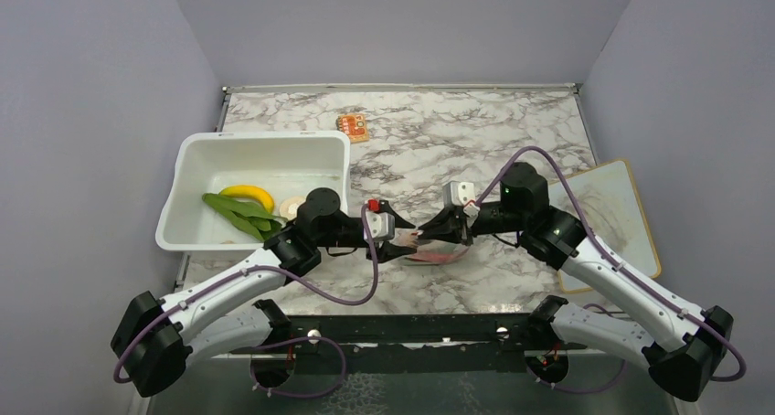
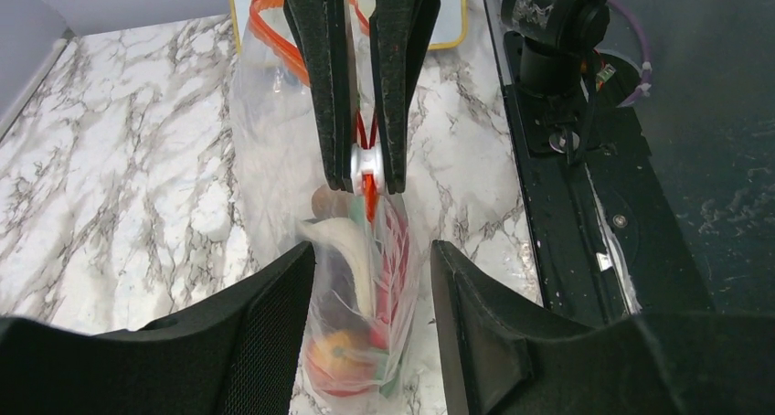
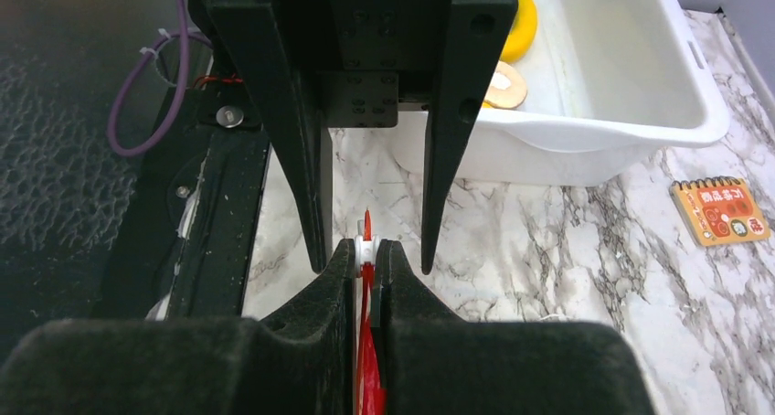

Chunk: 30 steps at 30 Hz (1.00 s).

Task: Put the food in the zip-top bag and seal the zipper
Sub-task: Zip the zipper food storage bag at the center of the board.

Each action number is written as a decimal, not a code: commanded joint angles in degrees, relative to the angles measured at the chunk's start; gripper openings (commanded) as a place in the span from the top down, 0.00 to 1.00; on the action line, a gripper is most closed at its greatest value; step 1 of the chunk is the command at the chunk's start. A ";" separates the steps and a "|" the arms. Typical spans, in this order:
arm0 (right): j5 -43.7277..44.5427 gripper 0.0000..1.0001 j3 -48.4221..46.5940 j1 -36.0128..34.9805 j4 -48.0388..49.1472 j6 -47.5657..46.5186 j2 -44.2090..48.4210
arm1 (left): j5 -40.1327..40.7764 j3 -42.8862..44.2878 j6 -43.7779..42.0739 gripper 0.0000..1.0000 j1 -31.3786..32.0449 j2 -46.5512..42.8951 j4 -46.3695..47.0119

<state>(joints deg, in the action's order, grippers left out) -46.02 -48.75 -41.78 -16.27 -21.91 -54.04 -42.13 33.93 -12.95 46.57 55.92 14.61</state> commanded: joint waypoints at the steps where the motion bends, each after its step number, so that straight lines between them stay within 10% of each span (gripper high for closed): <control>1: -2.53 0.99 -0.36 0.08 3.75 1.94 -0.18 | -0.70 2.17 1.21 0.48 -0.01 1.61 4.55; 7: -1.72 0.99 0.58 0.09 3.06 1.69 0.24 | -0.42 2.55 3.02 0.59 0.02 2.63 6.73; 12: 0.93 0.99 0.35 0.12 -0.74 -1.01 1.29 | 0.13 2.26 2.93 1.00 0.02 0.15 7.25; 30: 16.99 0.99 -3.62 0.12 -15.60 -9.42 4.65 | 3.08 -3.66 2.05 1.00 -0.07 -11.99 8.50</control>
<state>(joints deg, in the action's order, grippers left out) -38.00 -51.59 -42.09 -24.58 -28.82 -50.65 -39.31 30.39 -10.26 46.87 47.40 20.10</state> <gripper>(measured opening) 0.052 0.009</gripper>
